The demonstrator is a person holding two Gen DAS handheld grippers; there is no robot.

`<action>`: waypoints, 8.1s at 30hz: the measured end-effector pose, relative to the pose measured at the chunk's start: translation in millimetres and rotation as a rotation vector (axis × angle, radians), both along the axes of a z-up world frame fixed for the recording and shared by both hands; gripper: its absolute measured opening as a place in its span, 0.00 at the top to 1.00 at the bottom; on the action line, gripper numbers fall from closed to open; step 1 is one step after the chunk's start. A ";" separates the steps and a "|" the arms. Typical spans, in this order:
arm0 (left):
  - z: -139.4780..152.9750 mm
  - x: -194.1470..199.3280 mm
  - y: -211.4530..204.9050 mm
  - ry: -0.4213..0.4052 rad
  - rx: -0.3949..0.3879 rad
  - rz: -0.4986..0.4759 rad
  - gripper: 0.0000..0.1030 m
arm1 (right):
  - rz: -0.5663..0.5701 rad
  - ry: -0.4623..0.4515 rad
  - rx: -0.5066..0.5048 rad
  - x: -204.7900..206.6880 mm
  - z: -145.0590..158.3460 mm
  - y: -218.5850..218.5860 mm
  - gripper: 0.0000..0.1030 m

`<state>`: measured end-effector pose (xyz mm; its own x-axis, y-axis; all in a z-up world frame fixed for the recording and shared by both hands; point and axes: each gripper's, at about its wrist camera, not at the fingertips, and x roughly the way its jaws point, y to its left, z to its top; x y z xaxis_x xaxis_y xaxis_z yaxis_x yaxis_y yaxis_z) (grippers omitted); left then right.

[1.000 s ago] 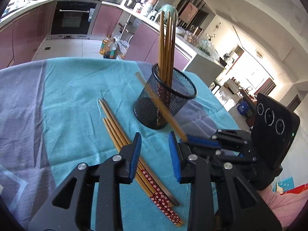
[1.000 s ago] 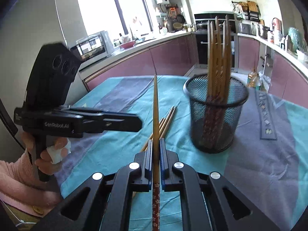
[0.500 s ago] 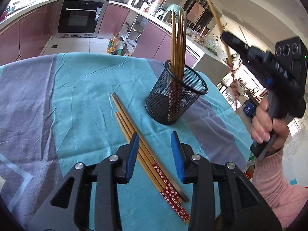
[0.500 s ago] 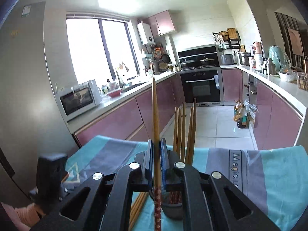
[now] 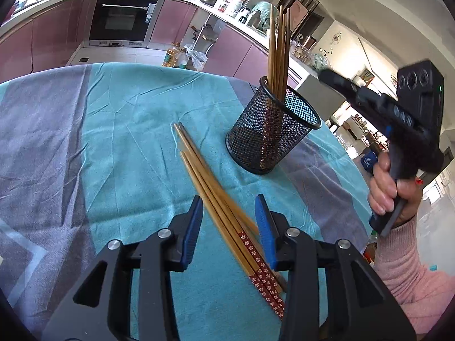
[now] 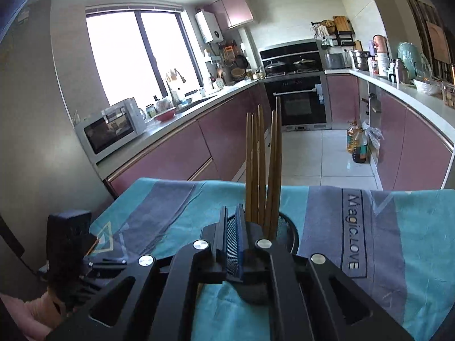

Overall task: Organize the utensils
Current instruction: 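Open the right gripper to release the chopstick and withdraw, then grasp a chopstick from the pile with the left gripper while the right gripper grasps another, then lift both chopsticks upright and insert them into the mesh holder, then open both grippers to release the chopsticks and withdraw from the holder, then grasp a red-patterned chopstick from the pile with the right gripper, then lift the chopstick upright and lower it into the mesh holder with the right gripper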

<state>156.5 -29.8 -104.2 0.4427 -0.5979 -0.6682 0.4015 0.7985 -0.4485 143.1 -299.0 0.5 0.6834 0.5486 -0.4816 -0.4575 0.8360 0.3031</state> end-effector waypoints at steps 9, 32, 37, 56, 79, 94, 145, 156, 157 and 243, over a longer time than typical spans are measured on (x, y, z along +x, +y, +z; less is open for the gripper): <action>-3.0 -1.0 0.9 -0.012 0.031 0.027 0.64 | 0.239 0.197 -0.262 -40.8 -62.5 68.2 0.75; -14.9 -34.0 3.6 -0.028 0.286 0.082 0.54 | 0.153 0.291 -0.296 -13.8 -94.1 94.7 0.79; -21.9 -26.9 -3.4 -0.035 0.318 0.081 0.68 | 0.142 0.293 -0.320 -16.0 -93.8 91.3 0.79; -16.8 -7.7 -11.0 -0.056 0.381 0.126 0.87 | 0.060 0.315 -0.273 7.6 -98.0 91.7 0.92; -16.0 -23.3 -16.4 -0.058 0.406 0.128 0.92 | 0.151 0.296 -0.296 -17.7 -97.6 91.3 0.93; 51.2 -39.5 -5.4 -0.183 0.248 0.081 0.93 | 0.120 0.104 -0.160 -48.0 -40.2 54.9 0.94; 126.1 45.3 -96.4 -0.298 0.222 -0.073 0.93 | -0.035 0.045 -0.155 29.8 15.3 11.7 0.94; 120.6 61.6 -101.0 -0.272 0.231 -0.049 0.92 | -0.081 0.095 -0.113 48.9 7.8 5.8 0.93; 119.2 61.8 -101.4 -0.267 0.231 -0.047 0.89 | -0.090 0.098 -0.108 49.9 7.0 4.2 0.92; 1.2 -34.2 -3.8 -0.165 0.288 0.149 0.29 | 0.076 0.138 -0.037 -37.9 -34.3 62.7 0.95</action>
